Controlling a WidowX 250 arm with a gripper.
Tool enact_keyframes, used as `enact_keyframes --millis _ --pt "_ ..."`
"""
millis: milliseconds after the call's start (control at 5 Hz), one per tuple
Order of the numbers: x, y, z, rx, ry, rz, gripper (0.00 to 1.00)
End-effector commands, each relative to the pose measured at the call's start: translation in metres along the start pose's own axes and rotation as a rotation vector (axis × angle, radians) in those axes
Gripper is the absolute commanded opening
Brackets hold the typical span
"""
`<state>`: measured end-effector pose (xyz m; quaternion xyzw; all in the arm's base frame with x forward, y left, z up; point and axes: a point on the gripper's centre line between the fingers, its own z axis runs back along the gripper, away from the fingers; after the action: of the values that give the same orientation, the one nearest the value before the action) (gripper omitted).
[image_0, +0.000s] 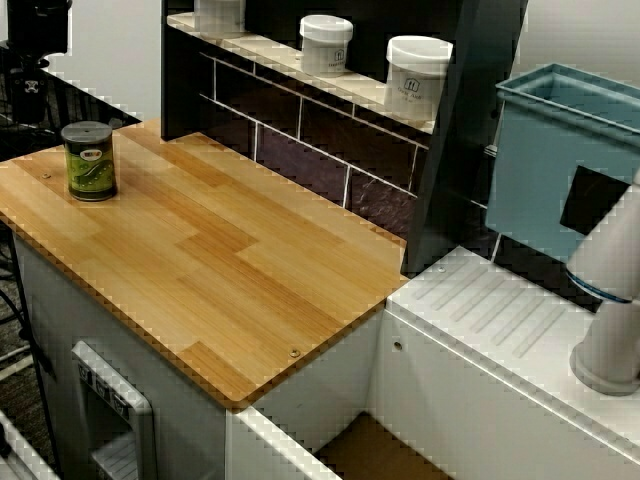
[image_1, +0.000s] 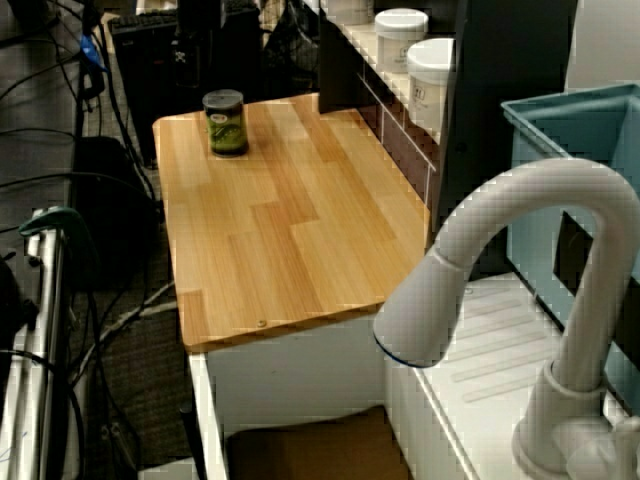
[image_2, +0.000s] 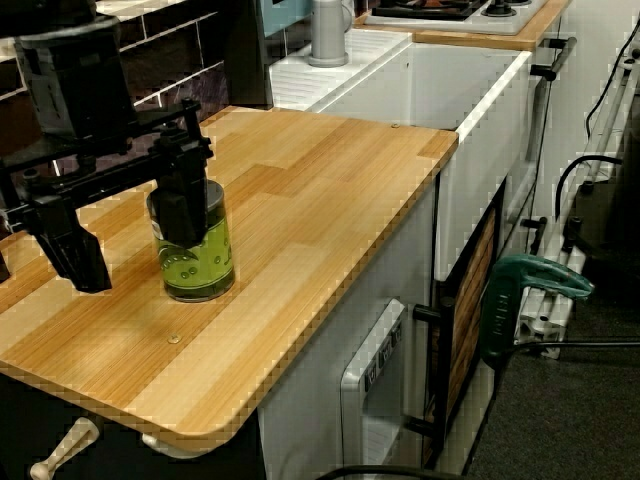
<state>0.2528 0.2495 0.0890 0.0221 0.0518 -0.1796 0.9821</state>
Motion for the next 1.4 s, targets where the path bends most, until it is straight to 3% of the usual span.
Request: enact_keyframes --millis 0,600,1200 --pt "0.000 0.000 0.000 0.000 0.000 0.000 1.00" --pt "0.000 0.000 0.000 0.000 0.000 0.000 1.00" --pt "-0.018 0.042 0.016 0.027 -0.012 0.171 1.00"
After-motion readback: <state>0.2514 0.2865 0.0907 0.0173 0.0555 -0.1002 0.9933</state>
